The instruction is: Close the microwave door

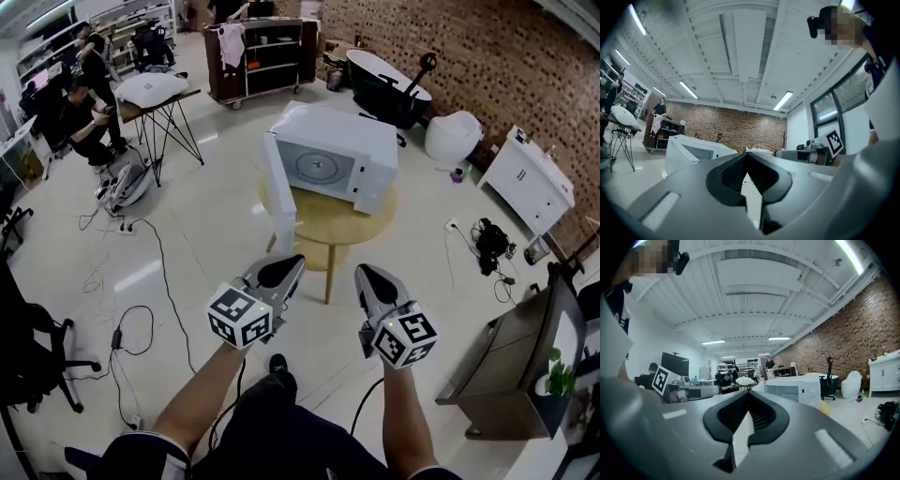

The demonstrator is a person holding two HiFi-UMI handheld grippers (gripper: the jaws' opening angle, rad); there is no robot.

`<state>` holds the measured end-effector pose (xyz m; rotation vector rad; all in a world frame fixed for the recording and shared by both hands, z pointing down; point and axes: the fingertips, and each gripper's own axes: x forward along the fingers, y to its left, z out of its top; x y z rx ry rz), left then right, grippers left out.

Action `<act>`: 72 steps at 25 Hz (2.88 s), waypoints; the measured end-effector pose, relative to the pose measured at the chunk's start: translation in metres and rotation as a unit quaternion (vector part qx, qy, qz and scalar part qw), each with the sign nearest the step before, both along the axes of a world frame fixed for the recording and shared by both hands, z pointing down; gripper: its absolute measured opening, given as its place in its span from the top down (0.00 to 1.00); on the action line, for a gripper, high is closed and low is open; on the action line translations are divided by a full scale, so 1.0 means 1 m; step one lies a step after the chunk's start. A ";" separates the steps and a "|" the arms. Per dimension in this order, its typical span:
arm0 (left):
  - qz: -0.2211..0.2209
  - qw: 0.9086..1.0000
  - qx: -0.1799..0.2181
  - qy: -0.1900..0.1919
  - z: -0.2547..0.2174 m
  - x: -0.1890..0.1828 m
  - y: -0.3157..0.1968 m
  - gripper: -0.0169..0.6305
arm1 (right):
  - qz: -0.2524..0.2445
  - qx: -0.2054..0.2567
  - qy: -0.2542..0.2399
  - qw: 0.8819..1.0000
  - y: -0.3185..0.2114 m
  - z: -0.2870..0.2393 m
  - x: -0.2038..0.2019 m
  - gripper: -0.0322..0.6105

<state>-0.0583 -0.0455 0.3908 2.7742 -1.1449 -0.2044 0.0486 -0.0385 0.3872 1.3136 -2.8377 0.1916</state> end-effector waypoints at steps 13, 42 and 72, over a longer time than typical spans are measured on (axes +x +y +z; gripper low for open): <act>-0.041 0.998 0.003 -0.044 0.001 -0.068 -0.136 0.95 | -0.045 0.001 -0.006 0.999 -0.134 -0.001 -0.064 0.95; -0.022 0.994 -0.066 -0.089 0.078 -0.030 -0.187 0.95 | -0.059 -0.020 -0.008 0.998 -0.217 0.011 -0.048 0.95; -0.040 0.990 -0.079 -0.109 0.080 0.108 -0.324 0.95 | 0.051 -0.033 -0.019 0.998 -0.261 0.019 0.115 0.95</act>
